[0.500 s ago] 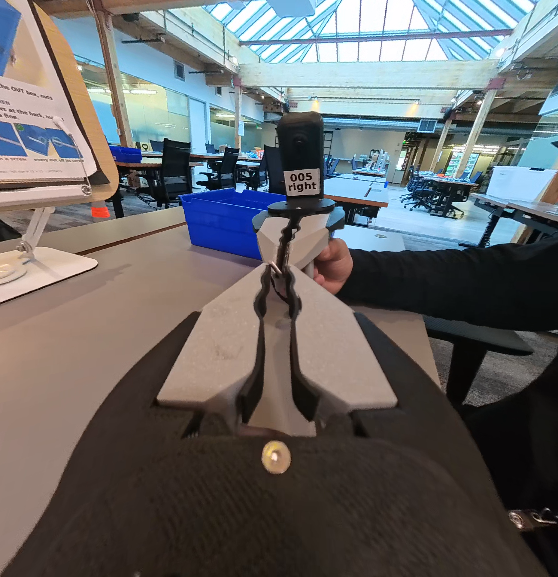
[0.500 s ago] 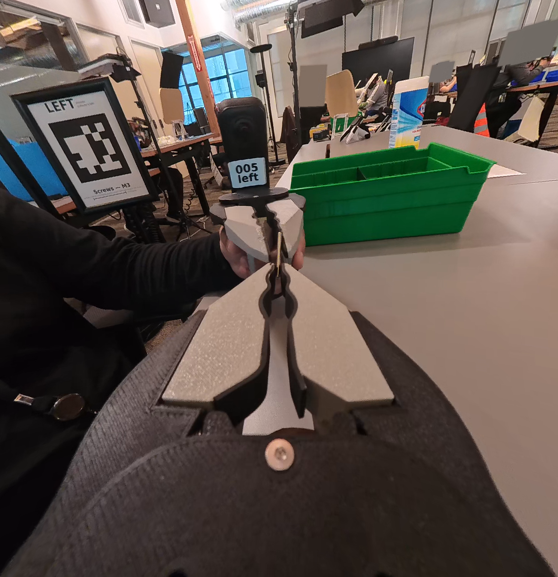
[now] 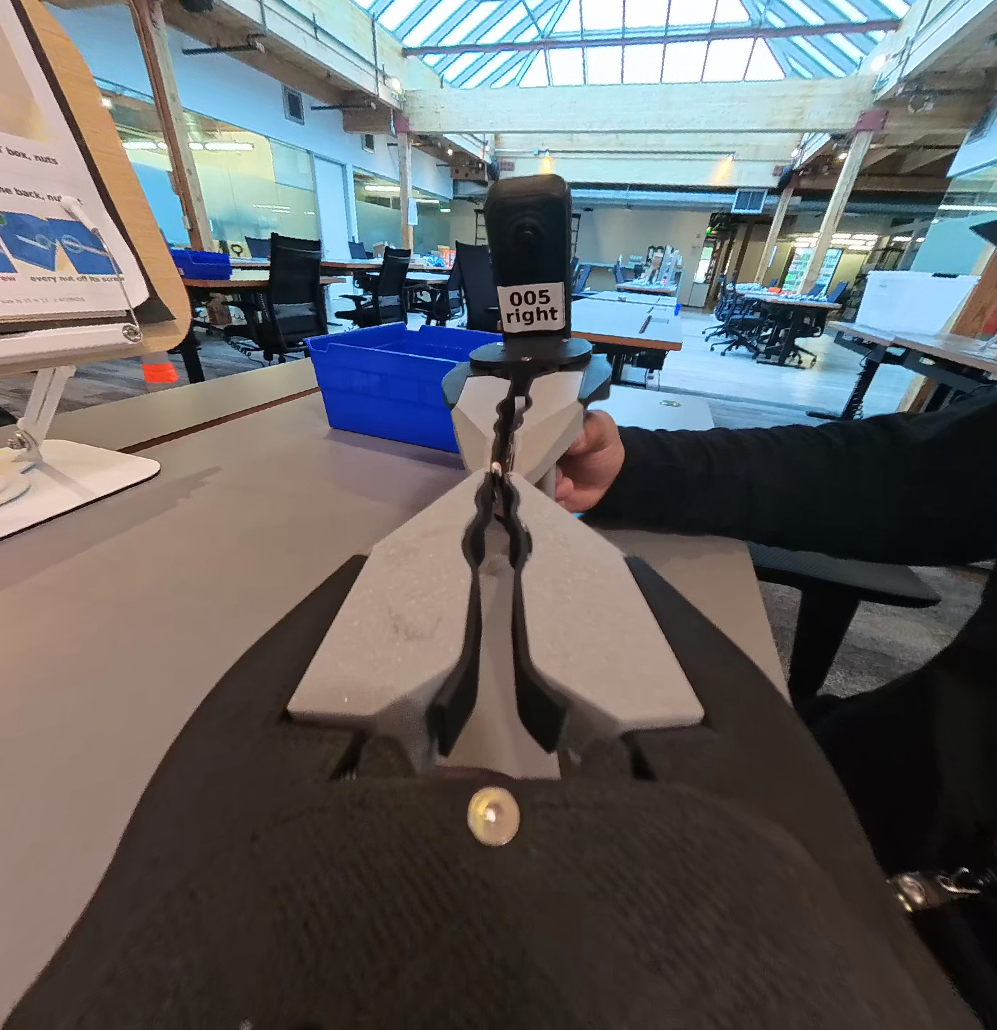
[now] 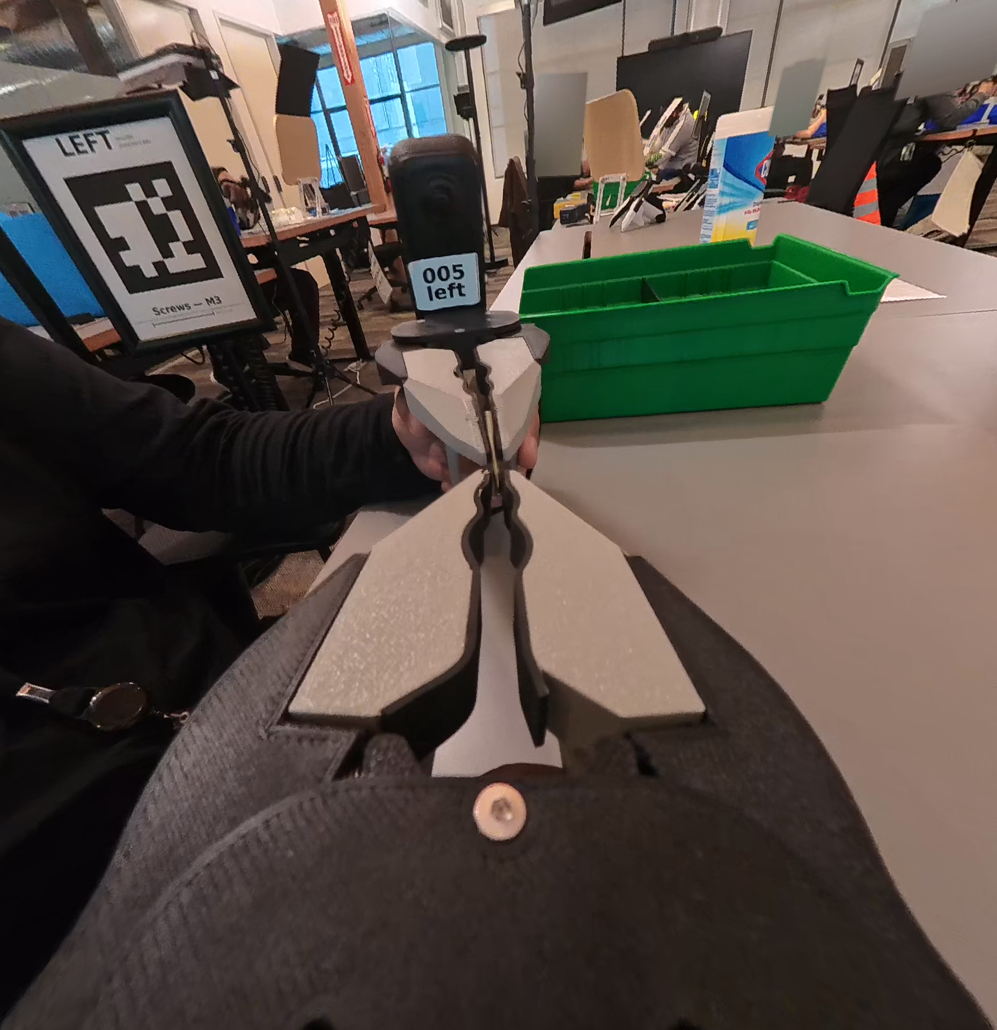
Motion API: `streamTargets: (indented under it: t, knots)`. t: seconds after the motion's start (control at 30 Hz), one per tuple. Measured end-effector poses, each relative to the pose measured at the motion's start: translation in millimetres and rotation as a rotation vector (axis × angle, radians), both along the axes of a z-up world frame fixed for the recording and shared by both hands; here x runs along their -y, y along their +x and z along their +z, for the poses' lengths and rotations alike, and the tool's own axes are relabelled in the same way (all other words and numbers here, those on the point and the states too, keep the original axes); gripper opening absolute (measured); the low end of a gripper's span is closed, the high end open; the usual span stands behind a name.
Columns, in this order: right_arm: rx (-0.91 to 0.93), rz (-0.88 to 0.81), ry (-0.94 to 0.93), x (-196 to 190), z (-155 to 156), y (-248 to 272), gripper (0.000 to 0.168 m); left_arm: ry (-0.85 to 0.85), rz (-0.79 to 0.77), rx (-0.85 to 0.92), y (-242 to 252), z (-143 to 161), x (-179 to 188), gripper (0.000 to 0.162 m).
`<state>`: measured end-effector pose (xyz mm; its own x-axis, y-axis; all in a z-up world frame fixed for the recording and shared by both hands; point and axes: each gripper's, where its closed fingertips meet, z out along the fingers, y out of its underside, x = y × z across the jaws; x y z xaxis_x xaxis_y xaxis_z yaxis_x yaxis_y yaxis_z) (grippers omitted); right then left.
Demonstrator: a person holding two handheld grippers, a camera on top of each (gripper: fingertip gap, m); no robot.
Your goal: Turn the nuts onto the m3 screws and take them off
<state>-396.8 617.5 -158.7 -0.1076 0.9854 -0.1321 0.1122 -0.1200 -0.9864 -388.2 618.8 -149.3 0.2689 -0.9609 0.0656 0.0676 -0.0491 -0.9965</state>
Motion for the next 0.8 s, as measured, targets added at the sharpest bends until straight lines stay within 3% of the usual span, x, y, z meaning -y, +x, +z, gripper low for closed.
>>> streamTargets:
  t: [0.8]
  knots:
    - [0.058, -0.031, 0.000, -4, -14, -5, 0.011, -0.014, 0.027, -0.027, 0, -5, -5, 0.001]
